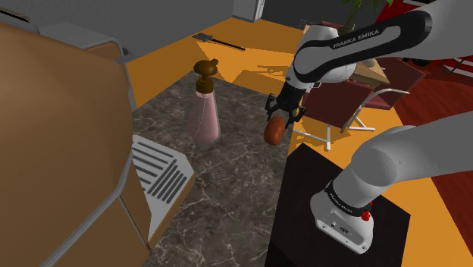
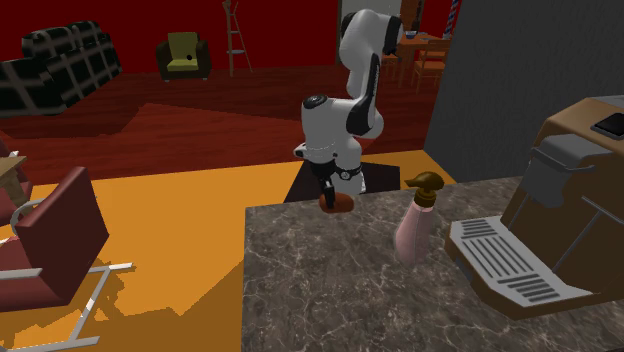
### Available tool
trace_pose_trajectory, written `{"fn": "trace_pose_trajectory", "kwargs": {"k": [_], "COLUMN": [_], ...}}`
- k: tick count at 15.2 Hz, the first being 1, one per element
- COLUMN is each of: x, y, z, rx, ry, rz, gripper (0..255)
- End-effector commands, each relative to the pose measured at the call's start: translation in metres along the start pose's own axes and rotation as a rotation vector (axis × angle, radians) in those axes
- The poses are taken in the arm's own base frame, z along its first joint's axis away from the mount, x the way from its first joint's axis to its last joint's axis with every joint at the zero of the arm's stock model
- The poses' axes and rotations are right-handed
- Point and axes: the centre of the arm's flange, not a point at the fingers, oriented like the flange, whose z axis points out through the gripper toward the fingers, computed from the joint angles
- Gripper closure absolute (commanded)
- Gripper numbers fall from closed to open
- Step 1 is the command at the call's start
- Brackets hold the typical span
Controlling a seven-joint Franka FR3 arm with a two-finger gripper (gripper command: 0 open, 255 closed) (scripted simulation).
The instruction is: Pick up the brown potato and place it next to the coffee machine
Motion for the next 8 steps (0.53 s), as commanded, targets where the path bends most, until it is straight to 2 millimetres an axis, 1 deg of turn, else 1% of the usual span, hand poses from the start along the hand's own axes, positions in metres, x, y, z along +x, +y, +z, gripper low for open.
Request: {"fn": "trace_pose_trajectory", "kwargs": {"k": [1, 8], "x": [-0.002, -0.006], "y": [-0.001, -0.003], "z": [-0.01, -0.046], "rx": [0.0, 0.0], "ry": [0.0, 0.0], "rz": [0.0, 0.0], "gripper": [255, 255]}}
